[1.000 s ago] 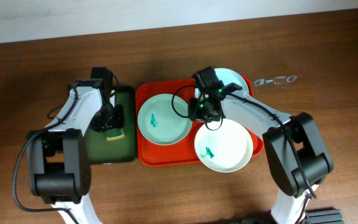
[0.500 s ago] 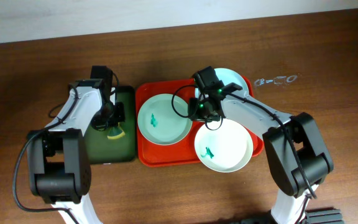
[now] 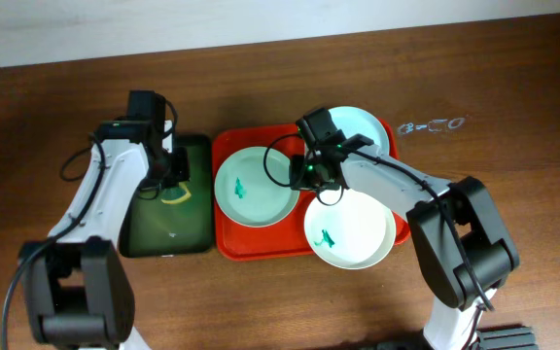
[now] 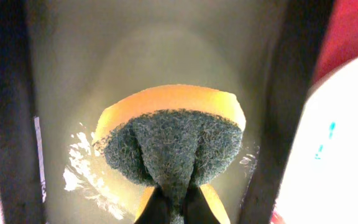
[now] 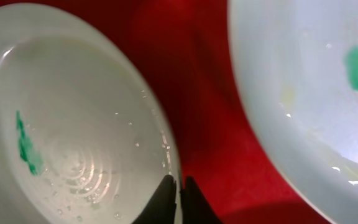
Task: Clean dirty plates on tray and stack at the side
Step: 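Grasp the yellow-green sponge with the left gripper and lift it, then scrub the left plate with the sponge while the right gripper holds it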
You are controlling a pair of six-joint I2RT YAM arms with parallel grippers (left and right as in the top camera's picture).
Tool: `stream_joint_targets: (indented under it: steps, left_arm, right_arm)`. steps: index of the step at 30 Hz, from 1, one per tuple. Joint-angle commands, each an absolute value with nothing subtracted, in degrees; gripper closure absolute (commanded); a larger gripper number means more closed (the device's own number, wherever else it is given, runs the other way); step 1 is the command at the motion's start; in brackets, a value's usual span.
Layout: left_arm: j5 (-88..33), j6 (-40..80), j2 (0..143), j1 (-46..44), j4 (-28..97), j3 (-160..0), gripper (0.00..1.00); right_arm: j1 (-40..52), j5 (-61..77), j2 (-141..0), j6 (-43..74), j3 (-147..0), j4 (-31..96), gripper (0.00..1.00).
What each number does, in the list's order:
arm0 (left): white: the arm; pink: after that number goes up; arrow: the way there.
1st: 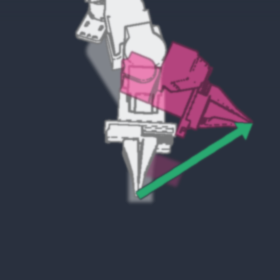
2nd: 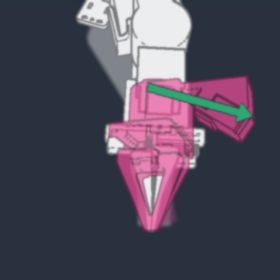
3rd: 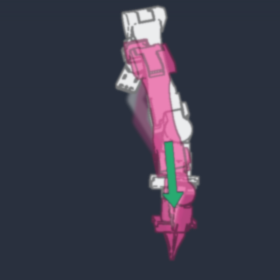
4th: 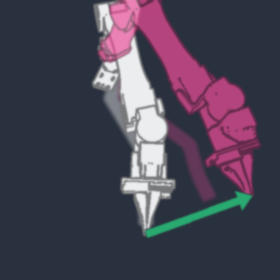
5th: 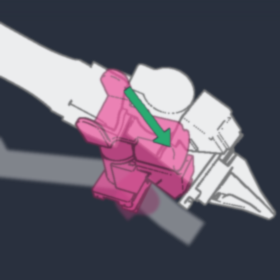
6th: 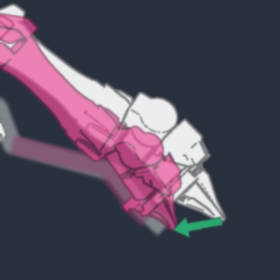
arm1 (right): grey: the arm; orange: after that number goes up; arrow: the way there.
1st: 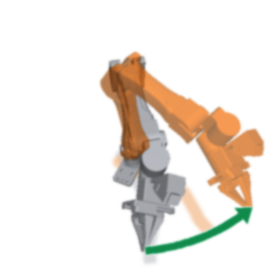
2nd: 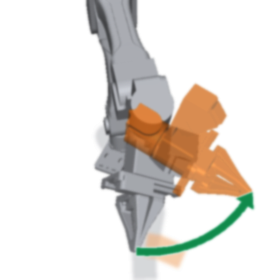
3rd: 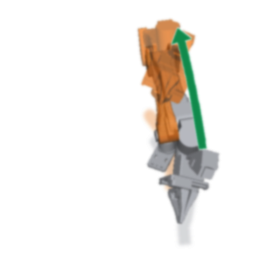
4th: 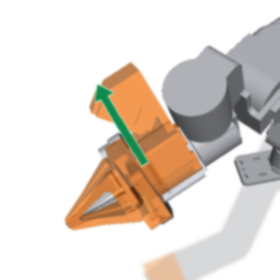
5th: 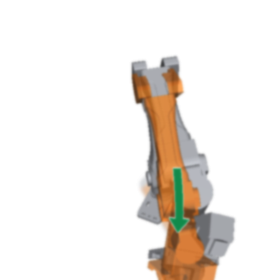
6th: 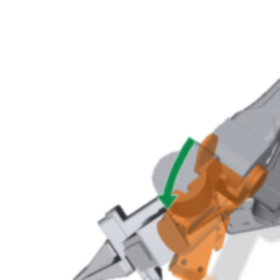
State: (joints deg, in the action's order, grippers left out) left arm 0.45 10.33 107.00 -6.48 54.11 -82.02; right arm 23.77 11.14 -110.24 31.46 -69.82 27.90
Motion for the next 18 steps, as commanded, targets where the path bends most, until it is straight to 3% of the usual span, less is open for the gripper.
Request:
stream_joint_targets:
  steps: [1, 12, 16, 17, 18]
  left_arm:
    - [-0.14, 9.54, 103.31, -6.61, 54.72, -82.56, 1.0]
    - [1.74, 8.67, 103.15, -6.74, 58.89, -90.63, 1.0]
    - [-0.99, 6.76, 103.15, -11.53, 60.16, -93.25, 1.0]
    - [-1.8, 6.76, 103.33, -13.21, 60.1, -93.21, 1.0]
    - [-1.96, 6.76, 103.63, -15.05, 59.83, -93.21, 1.0]
  right_arm:
    - [24.36, 11.33, -111.07, 32.34, -69.36, 28.8, 0.96]
    - [24.36, 15.0, -108.77, 32.45, -69.43, 34.89, 0.96]
    - [24.36, 14.96, -108.79, 31.83, -69.43, 35.07, 0.96]
    - [24.34, 14.9, -108.79, 31.77, -69.43, 34.94, 0.92]
    - [24.29, 14.94, -108.79, 31.77, -69.43, 34.87, 0.81]
